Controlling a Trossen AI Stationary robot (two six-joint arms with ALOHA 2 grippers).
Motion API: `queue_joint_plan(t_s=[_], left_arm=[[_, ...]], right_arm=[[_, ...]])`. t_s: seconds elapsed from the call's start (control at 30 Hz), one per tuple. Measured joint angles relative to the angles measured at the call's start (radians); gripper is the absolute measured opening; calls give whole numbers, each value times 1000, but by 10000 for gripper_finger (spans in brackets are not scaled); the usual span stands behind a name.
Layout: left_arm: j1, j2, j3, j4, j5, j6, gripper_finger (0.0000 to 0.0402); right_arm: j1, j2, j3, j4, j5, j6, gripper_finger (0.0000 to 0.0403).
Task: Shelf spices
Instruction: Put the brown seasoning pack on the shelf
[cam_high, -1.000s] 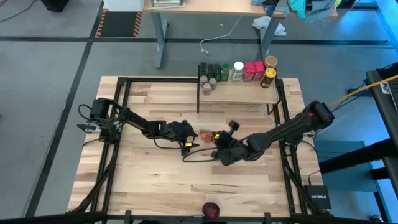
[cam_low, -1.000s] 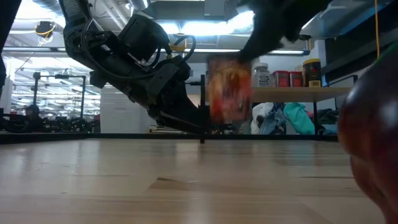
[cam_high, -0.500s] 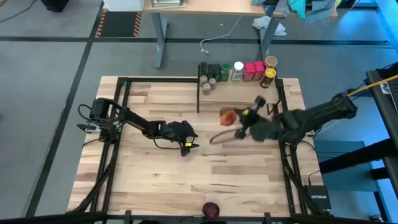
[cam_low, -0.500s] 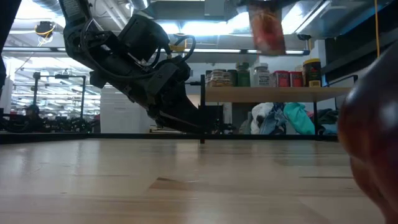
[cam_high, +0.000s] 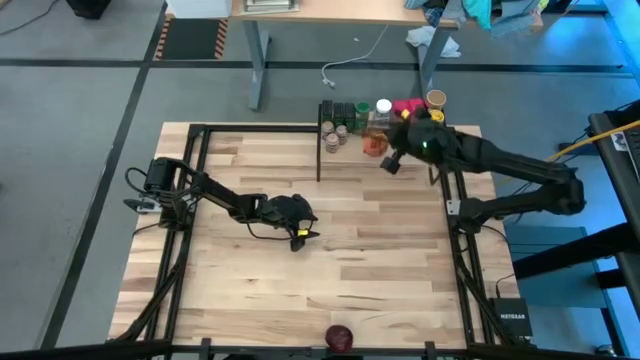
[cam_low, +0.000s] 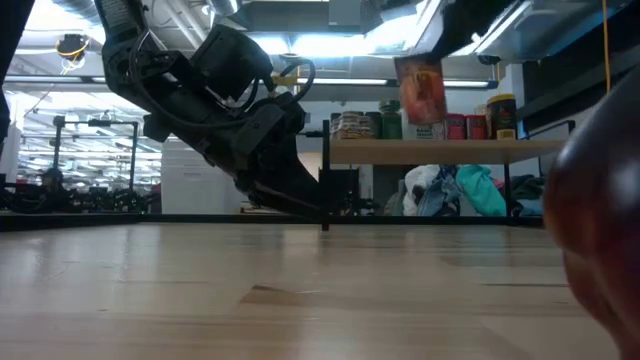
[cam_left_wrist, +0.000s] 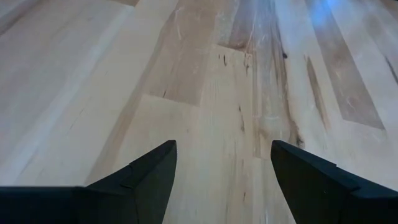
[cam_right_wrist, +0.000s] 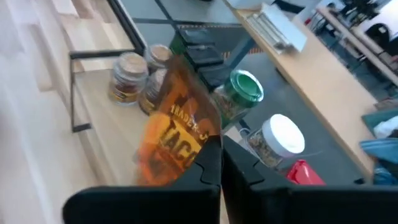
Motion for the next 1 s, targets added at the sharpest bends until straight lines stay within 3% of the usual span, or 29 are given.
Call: queue_joint_plan(t_s=[0.3,0.7,1.0], left_arm=[[0,0,0,-21,0,0,255],[0,0,0,-22,0,4,255],[0,0,0,-25,0,3,255]], right_arm=[[-148,19,-36,116,-247,-89,0],[-190,146,-36,194,-265,-107,0],[-188,141,-36,119,-186,-121,0]])
